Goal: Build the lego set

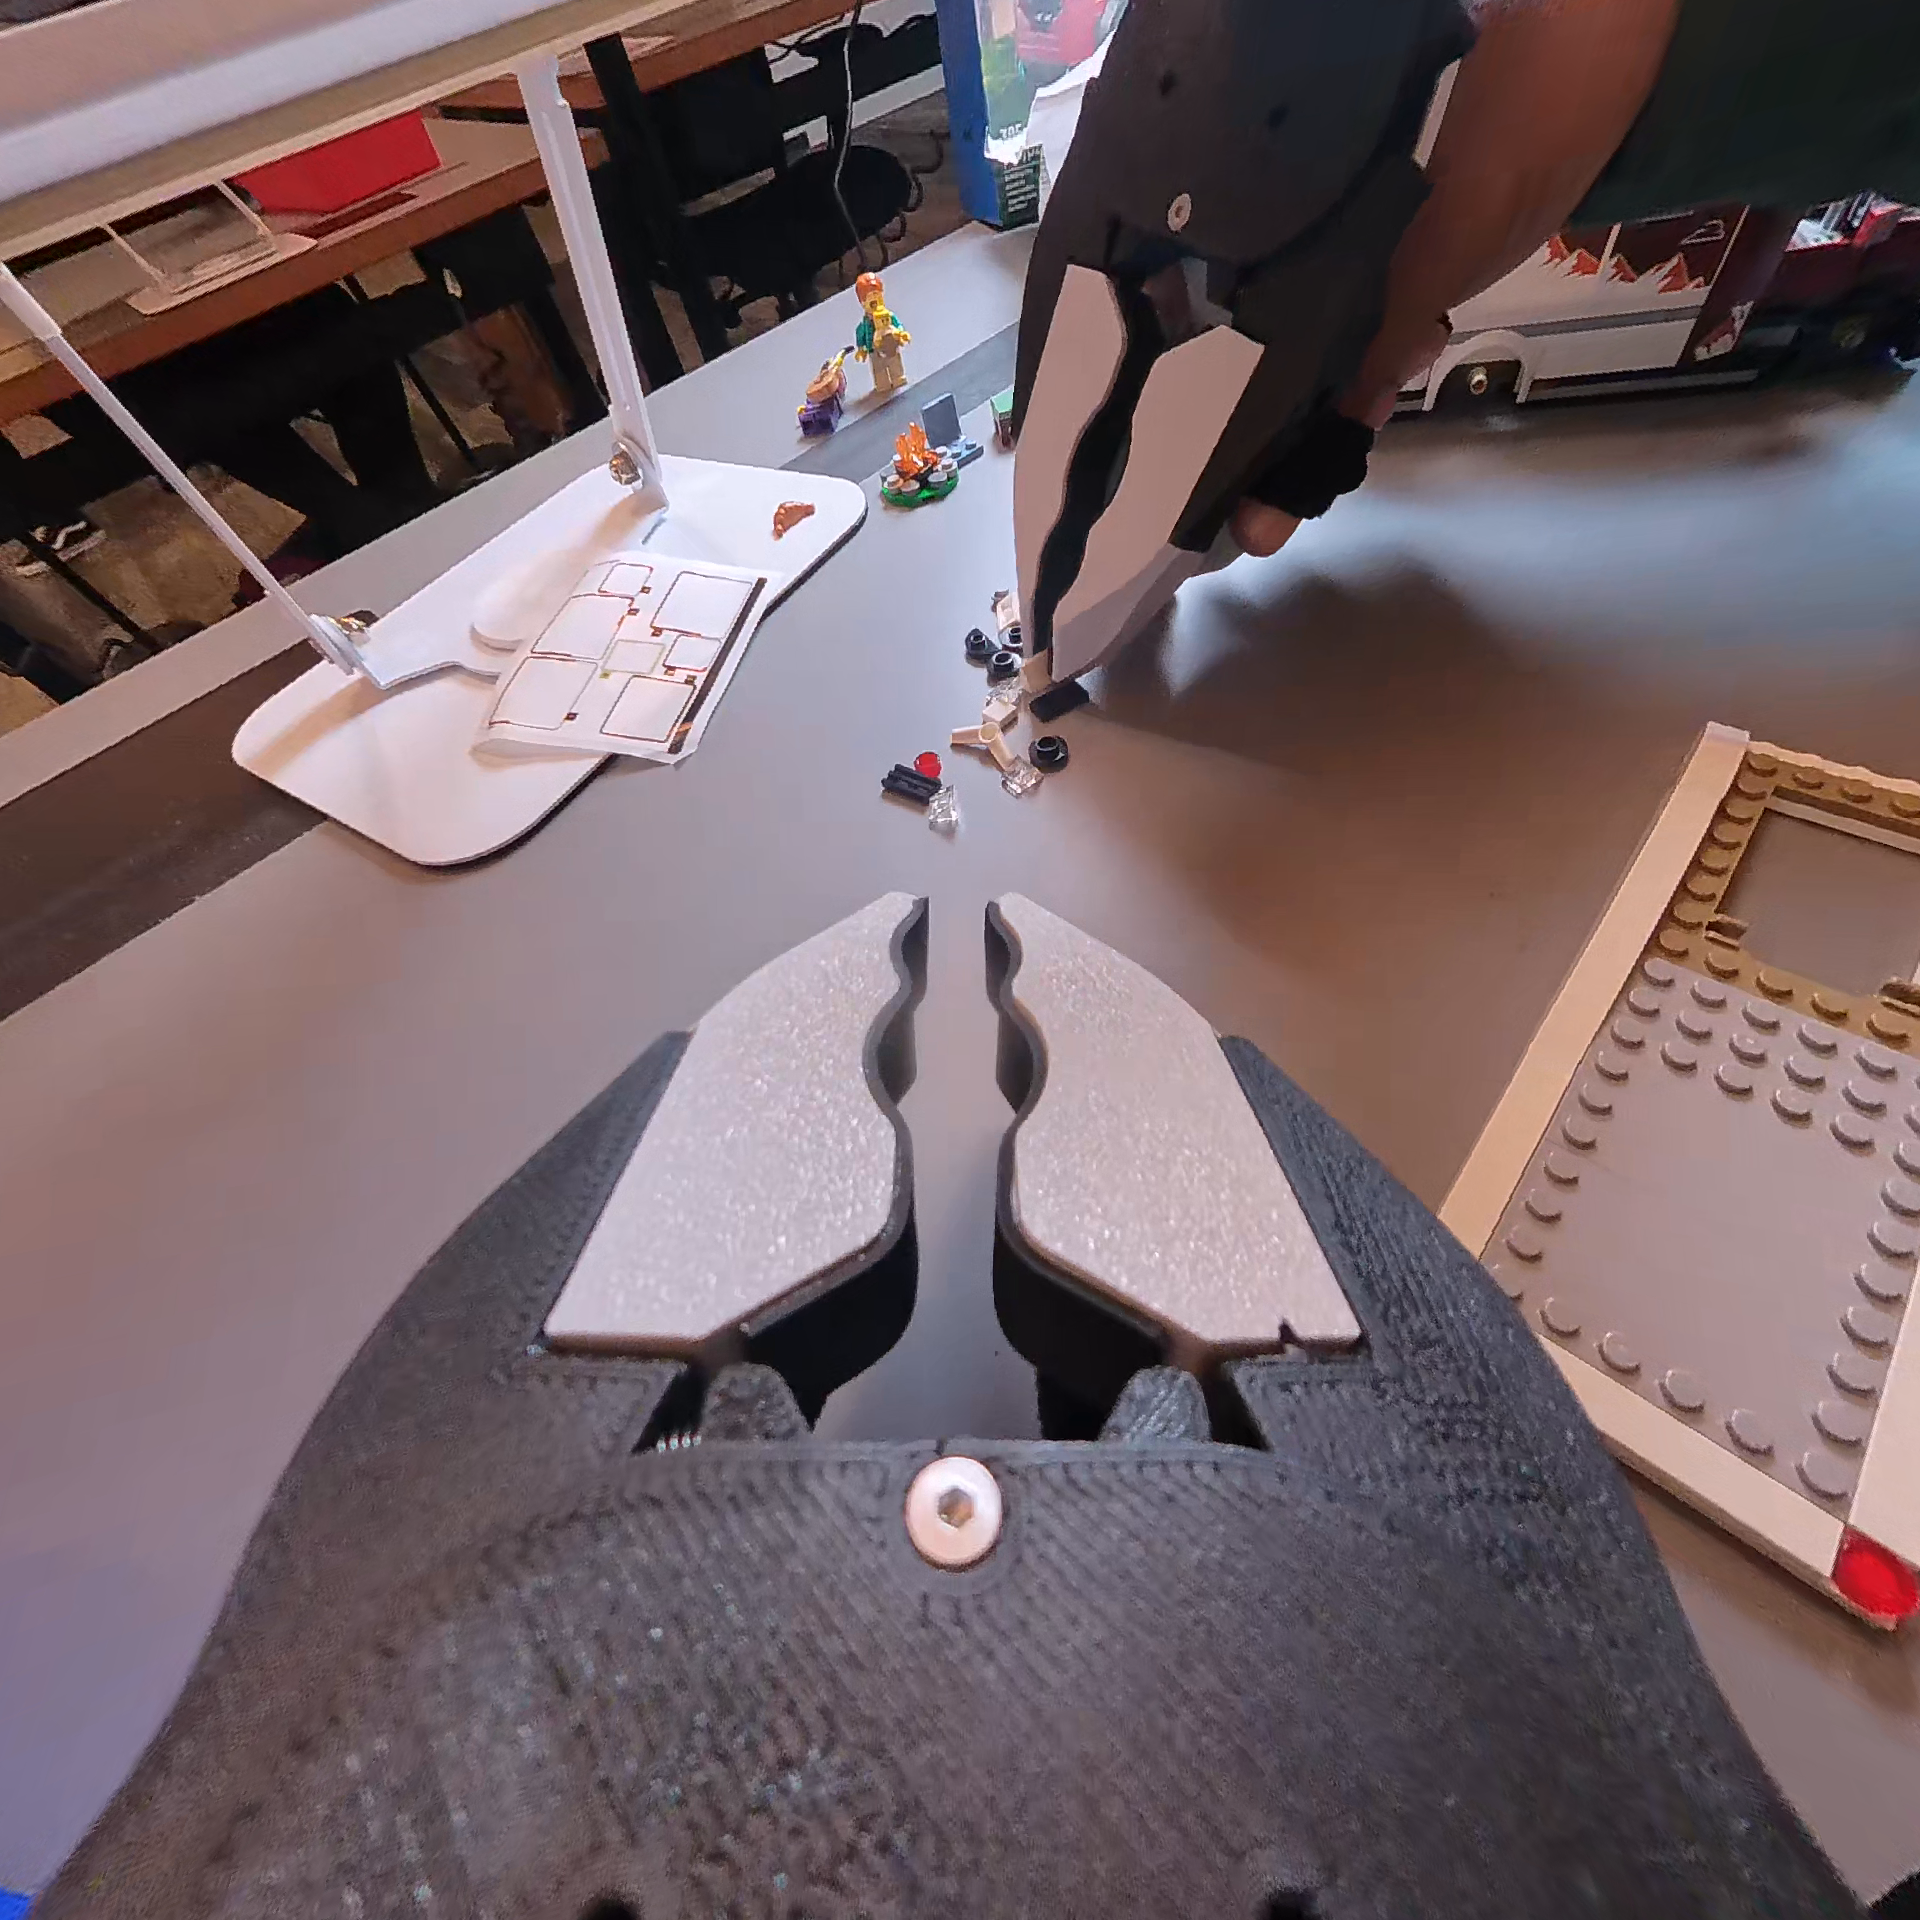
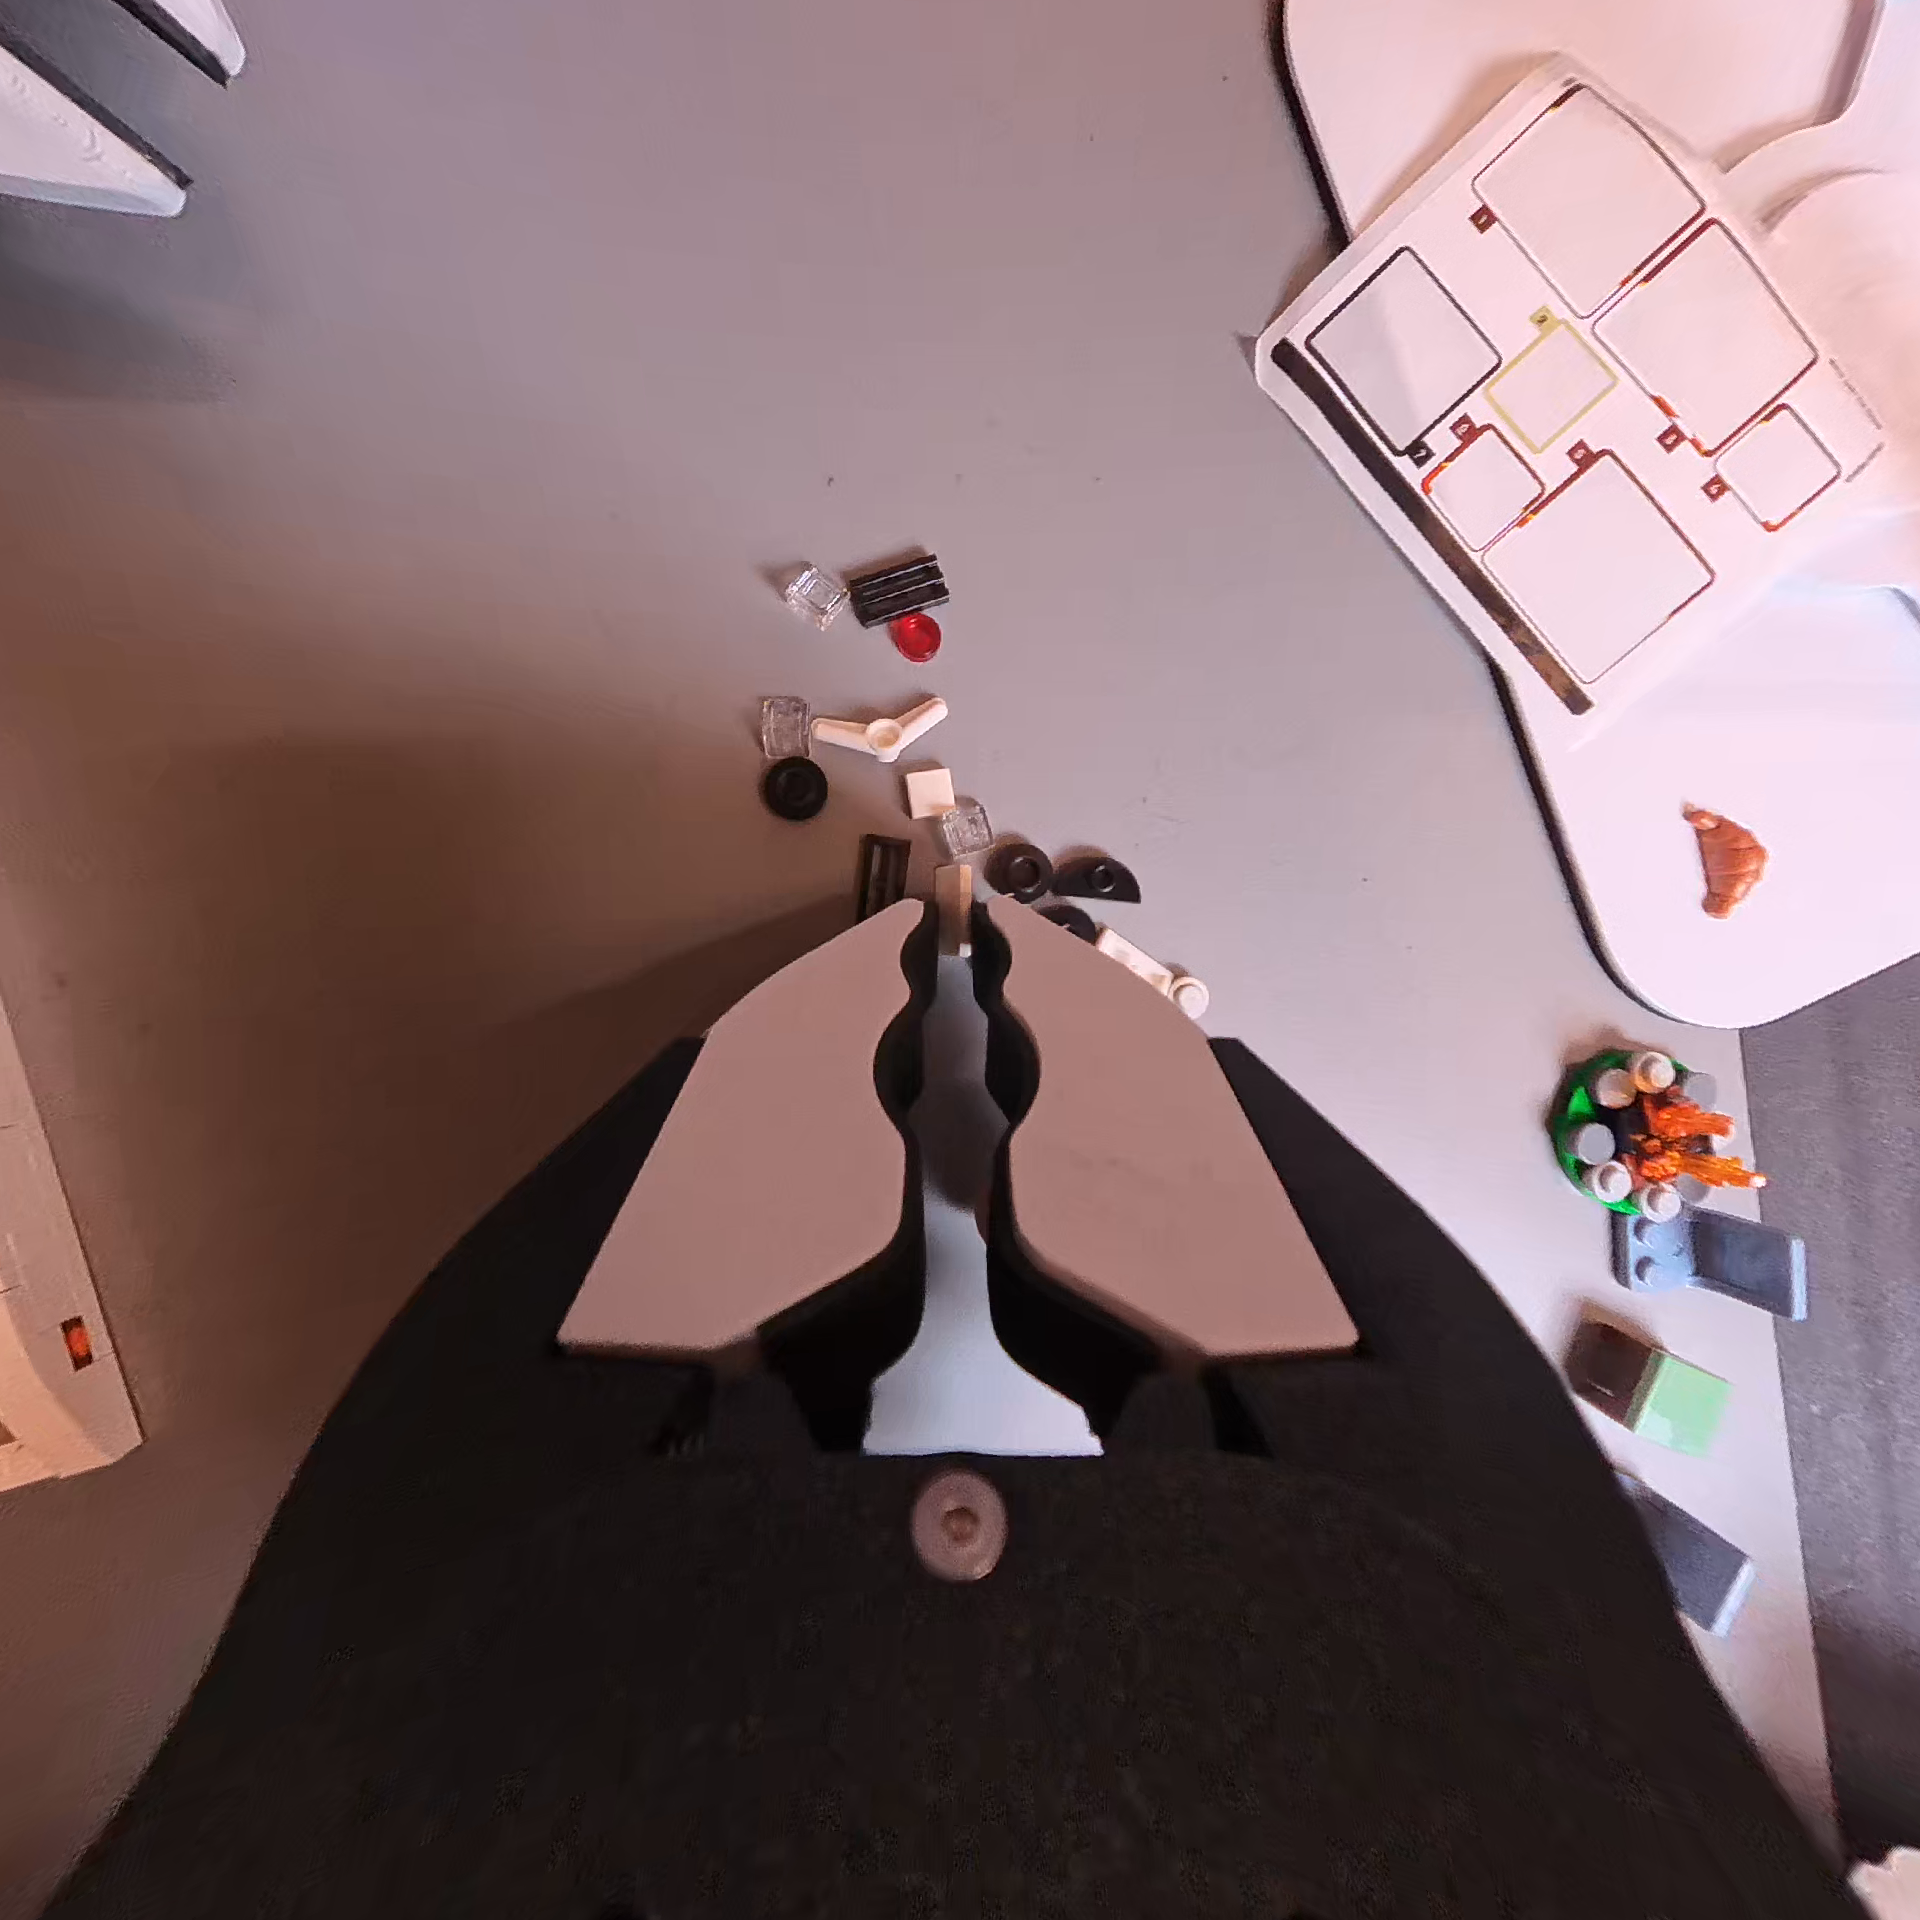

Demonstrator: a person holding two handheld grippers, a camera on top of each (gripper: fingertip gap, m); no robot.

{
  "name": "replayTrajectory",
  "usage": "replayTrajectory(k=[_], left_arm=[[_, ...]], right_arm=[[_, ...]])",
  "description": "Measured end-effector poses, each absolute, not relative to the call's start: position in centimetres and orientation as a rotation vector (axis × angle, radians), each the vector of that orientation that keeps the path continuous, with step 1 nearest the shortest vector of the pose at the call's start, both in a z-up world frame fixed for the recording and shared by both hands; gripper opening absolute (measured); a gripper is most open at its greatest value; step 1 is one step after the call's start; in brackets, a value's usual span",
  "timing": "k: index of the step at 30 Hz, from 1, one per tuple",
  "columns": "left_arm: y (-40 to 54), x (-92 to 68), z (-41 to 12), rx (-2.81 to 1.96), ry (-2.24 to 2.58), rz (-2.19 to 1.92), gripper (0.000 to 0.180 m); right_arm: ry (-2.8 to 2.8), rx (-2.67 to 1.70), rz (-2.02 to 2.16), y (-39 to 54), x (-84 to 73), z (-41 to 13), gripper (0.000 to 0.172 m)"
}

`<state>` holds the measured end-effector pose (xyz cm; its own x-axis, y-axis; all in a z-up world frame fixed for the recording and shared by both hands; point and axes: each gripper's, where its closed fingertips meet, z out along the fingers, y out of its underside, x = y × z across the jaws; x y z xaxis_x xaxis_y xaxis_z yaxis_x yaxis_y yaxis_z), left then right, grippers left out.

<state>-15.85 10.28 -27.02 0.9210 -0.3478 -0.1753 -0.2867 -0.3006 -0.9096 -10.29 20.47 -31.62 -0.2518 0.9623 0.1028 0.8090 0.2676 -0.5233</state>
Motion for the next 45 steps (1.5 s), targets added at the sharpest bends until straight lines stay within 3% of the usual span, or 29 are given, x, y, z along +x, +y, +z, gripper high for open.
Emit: replayTrajectory(k=[8,14,20,30,37,45], left_arm=[[10.2,-15.8,-27.0,-1.9,0.465,-0.074,0.009],[10.2,-15.4,-27.1,-1.9,0.489,-0.068,0.009],[10.1,-15.3,-27.2,-1.902,0.49,-0.064,0.009],[10.1,-15.1,-27.3,-1.907,0.509,-0.073,0.009],[10.0,-14.9,-27.3,-1.905,0.52,-0.072,0.009],[10.0,-14.8,-27.4,-1.904,0.537,-0.076,0.009]], right_arm=[[-2.19,-1.602,0.682,16.7,-6.3,-28.6,0.003],[-2.438,-1.743,0.787,10.6,1.8,-31.2,0.003],[-2.292,-1.762,0.687,12.9,1.2,-31.1,0.018],[-2.083,-1.658,0.486,18.5,-2.7,-28.4,0.018],[-2.005,-1.694,0.452,23.8,-8.6,-30.3,0.022],[-2.257,-1.638,0.473,23.5,-10.1,-31.8,0.018]])
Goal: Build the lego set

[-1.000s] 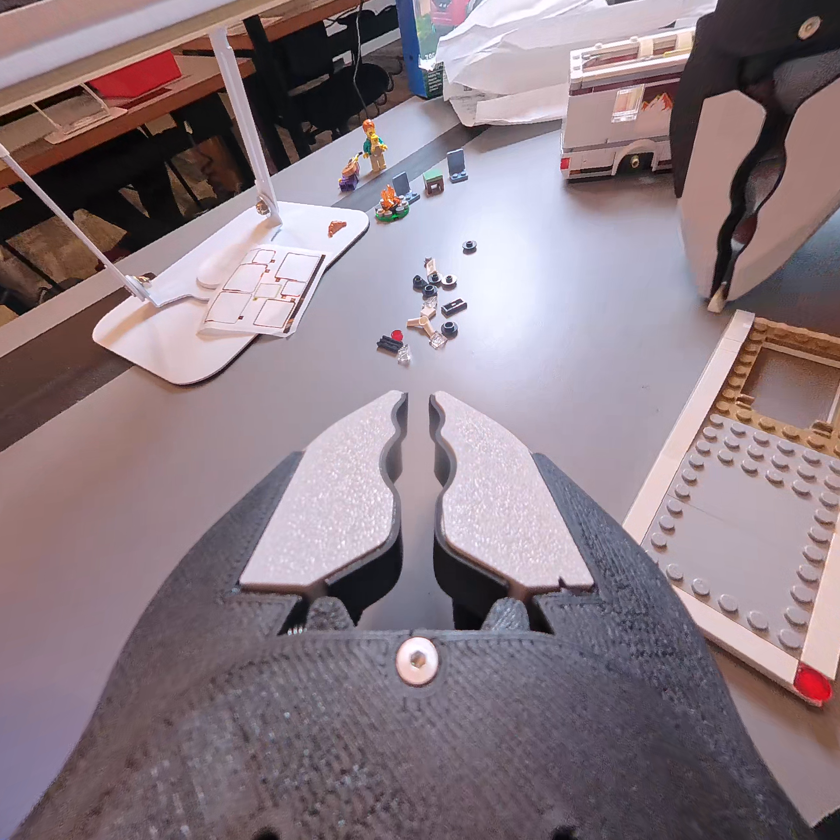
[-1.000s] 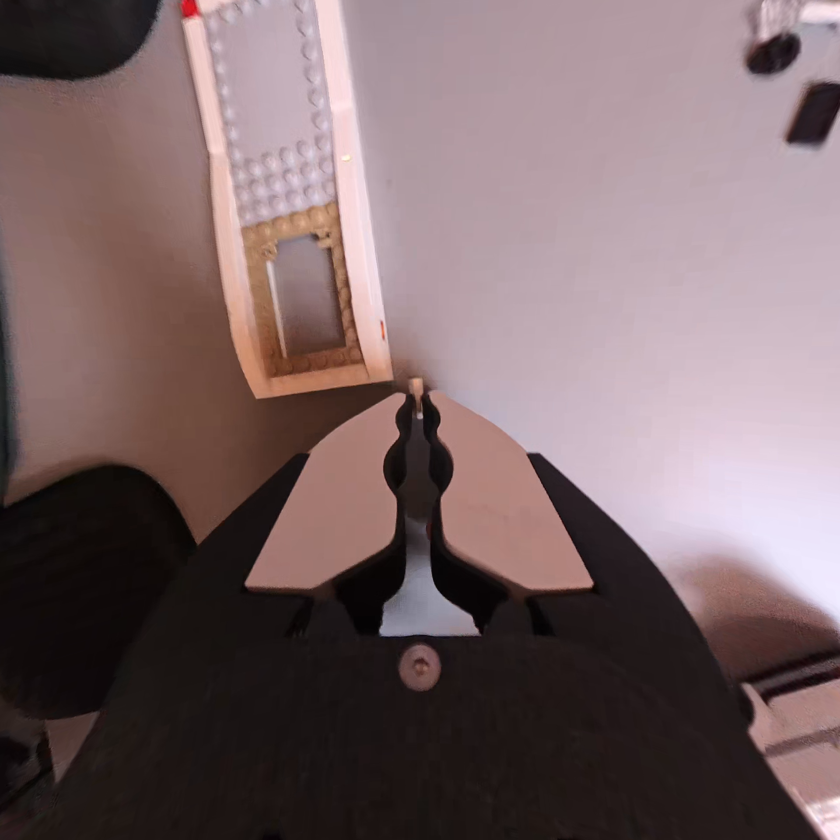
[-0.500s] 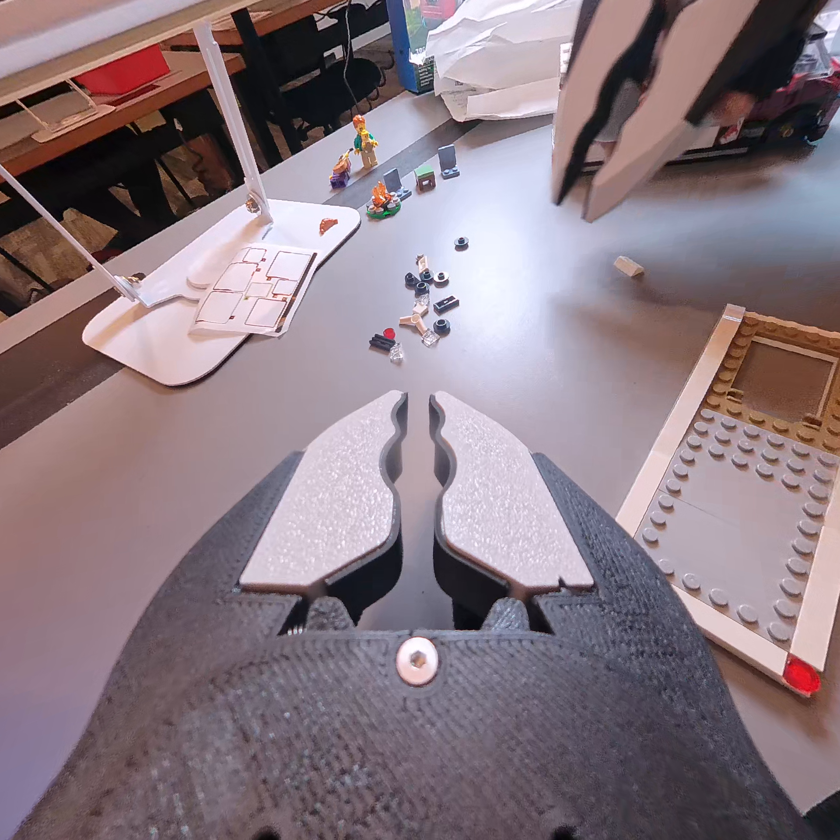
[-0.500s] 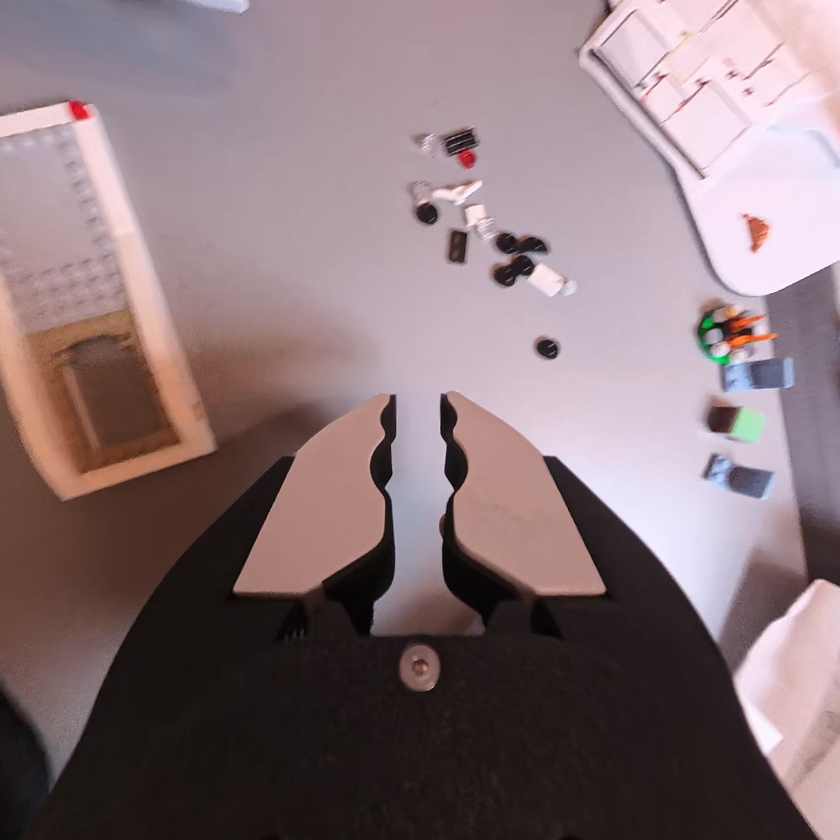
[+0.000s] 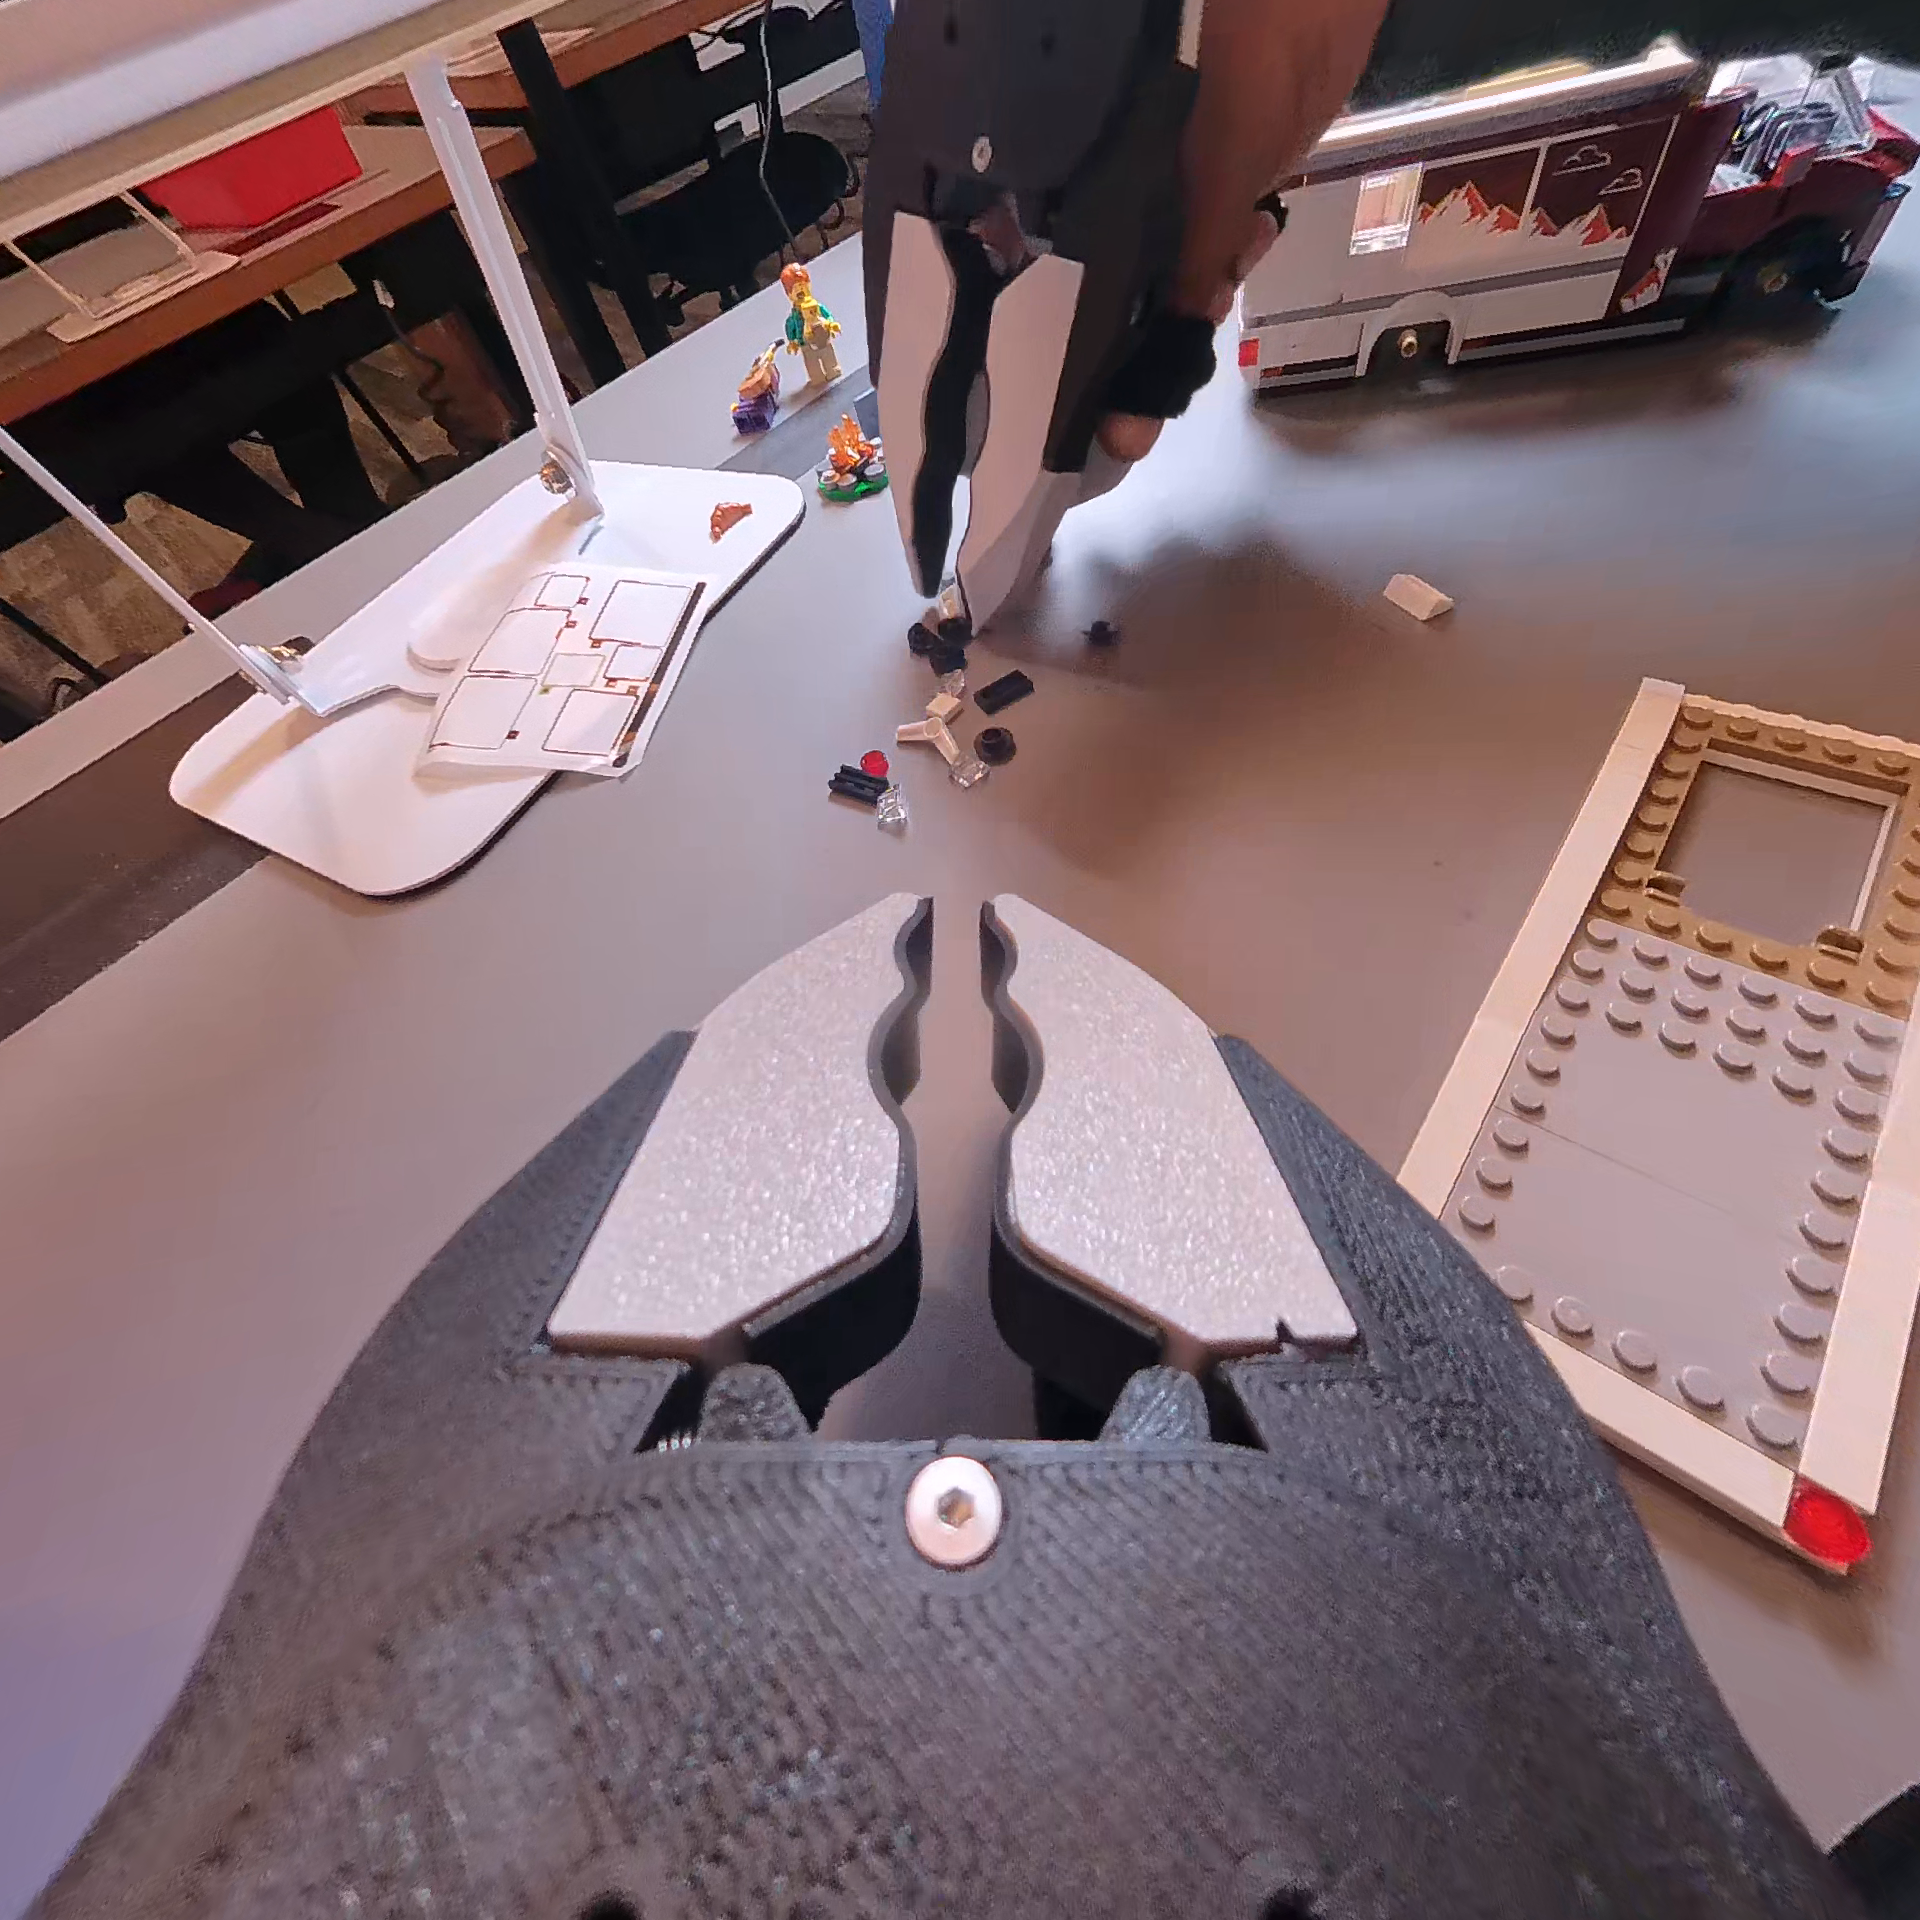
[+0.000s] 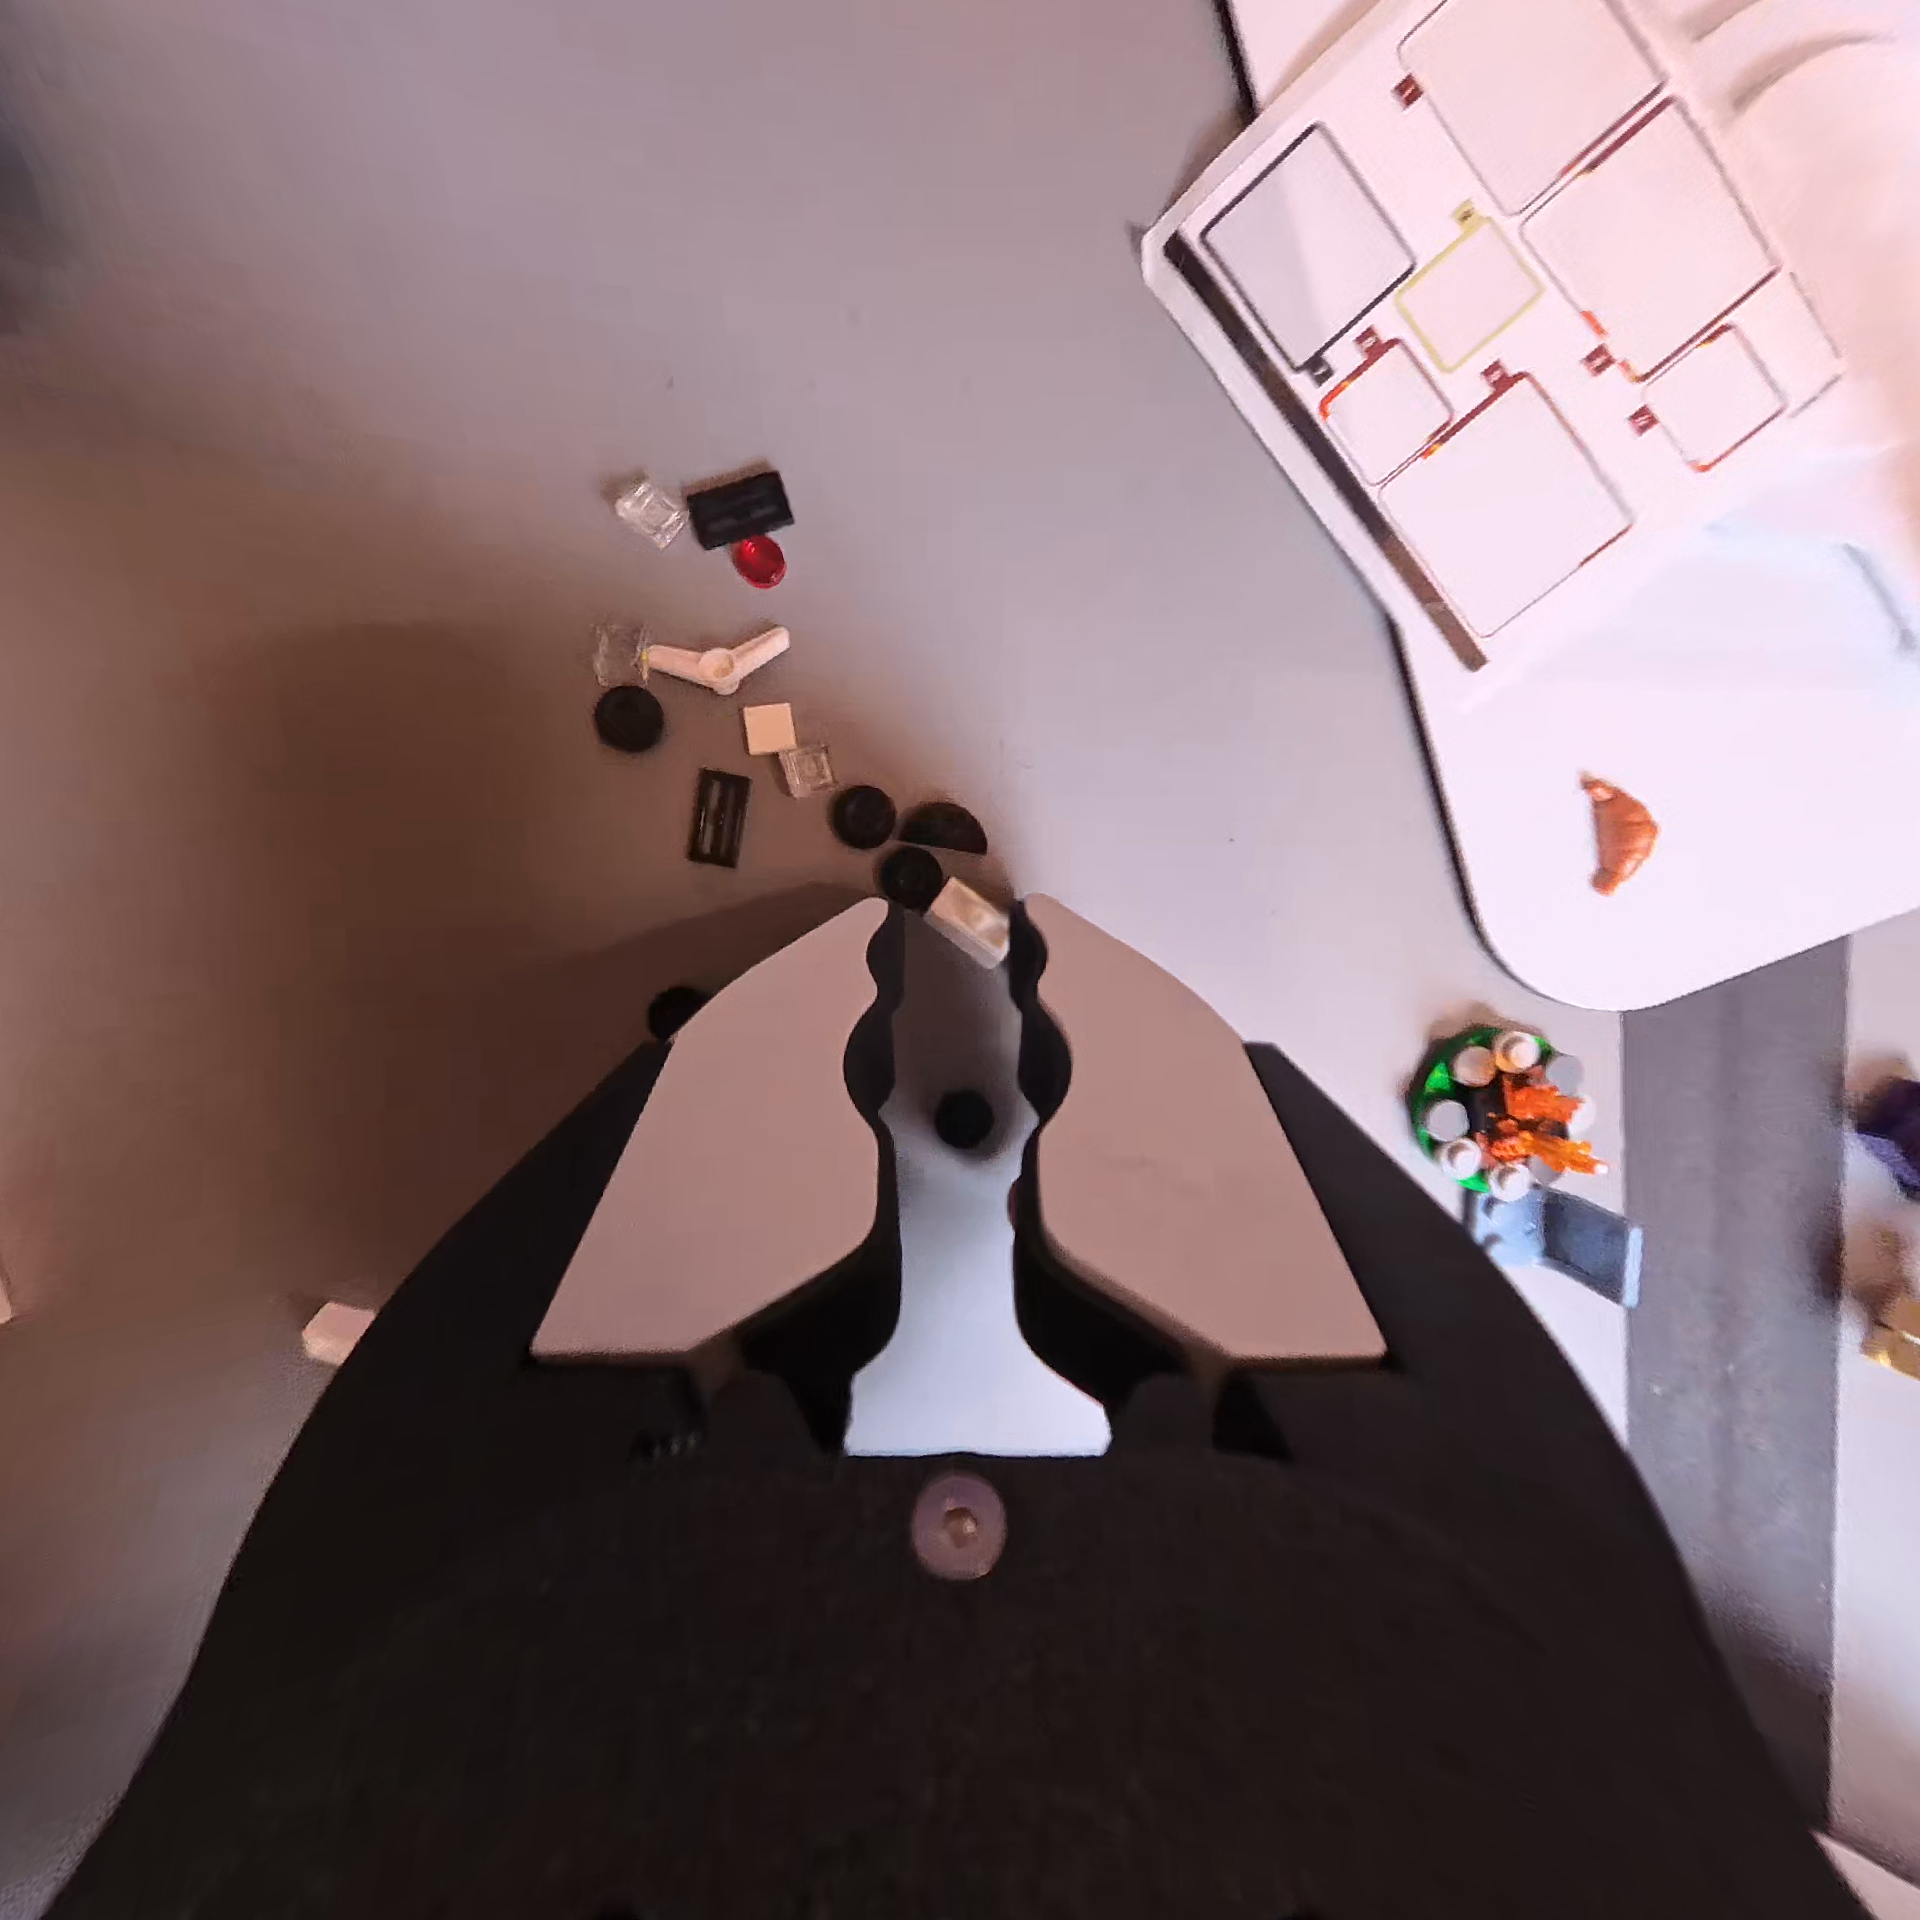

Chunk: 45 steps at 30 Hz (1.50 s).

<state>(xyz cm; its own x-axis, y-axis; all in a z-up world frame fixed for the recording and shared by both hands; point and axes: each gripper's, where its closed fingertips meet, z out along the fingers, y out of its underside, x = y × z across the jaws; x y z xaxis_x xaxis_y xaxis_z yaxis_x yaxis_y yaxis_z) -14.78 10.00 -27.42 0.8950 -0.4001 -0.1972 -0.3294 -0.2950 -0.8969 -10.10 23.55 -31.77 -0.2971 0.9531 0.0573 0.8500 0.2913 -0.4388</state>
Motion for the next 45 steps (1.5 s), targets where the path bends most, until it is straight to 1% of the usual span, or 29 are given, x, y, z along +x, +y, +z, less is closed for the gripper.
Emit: replayTrajectory(k=[1,4,5,10,13,16,18,19,22,26,29,32,38,41,45], left_arm=[[10.0,-14.8,-27.4,-1.904,0.538,-0.077,0.009],[10.0,-14.7,-27.4,-1.903,0.541,-0.078,0.008],[10.0,-14.7,-27.4,-1.902,0.543,-0.078,0.008],[10.0,-14.7,-27.5,-1.903,0.549,-0.075,0.008],[10.0,-14.6,-27.5,-1.905,0.557,-0.069,0.008],[9.9,-14.5,-27.6,-1.906,0.57,-0.053,0.008],[9.9,-14.4,-27.7,-1.905,0.58,-0.042,0.008],[9.9,-14.4,-27.7,-1.906,0.584,-0.037,0.008],[10.0,-14.4,-27.8,-1.906,0.589,-0.025,0.008],[9.9,-14.4,-27.8,-1.903,0.595,-0.015,0.008],[9.9,-14.3,-27.8,-1.902,0.608,-0.012,0.008],[9.9,-14.2,-27.9,-1.903,0.614,-0.011,0.007],[9.9,-14.3,-27.8,-1.902,0.608,-0.01,0.007],[9.9,-14.3,-27.8,-1.902,0.604,-0.012,0.007],[9.9,-14.2,-27.8,-1.901,0.609,-0.012,0.007]], right_arm=[[-2.28,-1.664,0.49,23.4,-10.0,-31.8,0.014],[-2.321,-1.694,0.517,22.9,-9.3,-31.8,0.011],[-2.323,-1.692,0.547,22.5,-9.1,-31.5,0.005],[-2.278,-1.63,0.843,17.0,-6.0,-28.0,0.005],[-2.326,-1.609,0.998,12.6,-2.3,-27.0,0.006],[-2.379,-1.648,1.074,9.3,1.5,-27.6,0.006],[-2.413,-1.674,1.024,8.2,3.4,-29.1,0.006],[-2.42,-1.684,0.989,7.9,4.1,-29.9,0.009],[-2.373,-1.696,0.903,8.0,4.5,-30.9,0.019],[-2.259,-1.632,0.889,8.7,4.0,-29.3,0.029],[-2.223,-1.62,0.859,9.1,4.2,-28.5,0.029],[-2.121,-1.605,0.795,10.3,3.3,-28.2,0.024],[-1.817,-1.591,0.798,13.0,-3.1,-27.1,0.02],[-1.832,-1.597,0.761,13.2,-7.0,-28.2,0.019],[-1.905,-1.715,0.723,13.5,-10.9,-30.5,0.019]])
